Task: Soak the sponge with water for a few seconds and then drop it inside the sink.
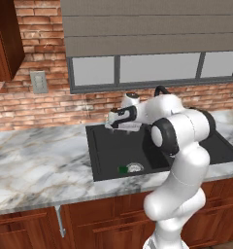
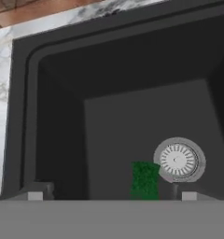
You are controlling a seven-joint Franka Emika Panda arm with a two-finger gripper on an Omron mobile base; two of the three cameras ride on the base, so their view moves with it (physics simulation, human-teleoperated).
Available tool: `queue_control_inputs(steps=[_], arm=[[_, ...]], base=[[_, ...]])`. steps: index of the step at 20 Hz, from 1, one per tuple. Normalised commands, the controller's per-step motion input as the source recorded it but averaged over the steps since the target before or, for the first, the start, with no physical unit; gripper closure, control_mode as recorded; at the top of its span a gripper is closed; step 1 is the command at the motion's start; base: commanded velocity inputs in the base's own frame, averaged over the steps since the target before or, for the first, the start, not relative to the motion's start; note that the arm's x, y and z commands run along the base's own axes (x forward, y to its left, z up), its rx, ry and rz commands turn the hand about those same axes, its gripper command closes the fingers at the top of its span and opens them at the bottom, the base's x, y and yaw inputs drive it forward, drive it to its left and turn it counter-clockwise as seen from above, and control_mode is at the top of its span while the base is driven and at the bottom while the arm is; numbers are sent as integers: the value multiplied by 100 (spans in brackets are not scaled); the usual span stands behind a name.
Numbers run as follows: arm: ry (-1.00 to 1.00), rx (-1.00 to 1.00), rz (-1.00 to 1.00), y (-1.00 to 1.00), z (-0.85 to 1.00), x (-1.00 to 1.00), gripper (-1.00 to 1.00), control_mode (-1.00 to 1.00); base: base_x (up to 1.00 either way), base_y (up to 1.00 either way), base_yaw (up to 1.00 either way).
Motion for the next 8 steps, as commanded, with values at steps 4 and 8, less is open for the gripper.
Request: queue_control_inputs(steps=[4,8], arm=[[17,0,1,0,56,0,-100,-100],[7,0,0,0,42,-2,-100,-100]], base=[[0,0,0],[0,0,0]])
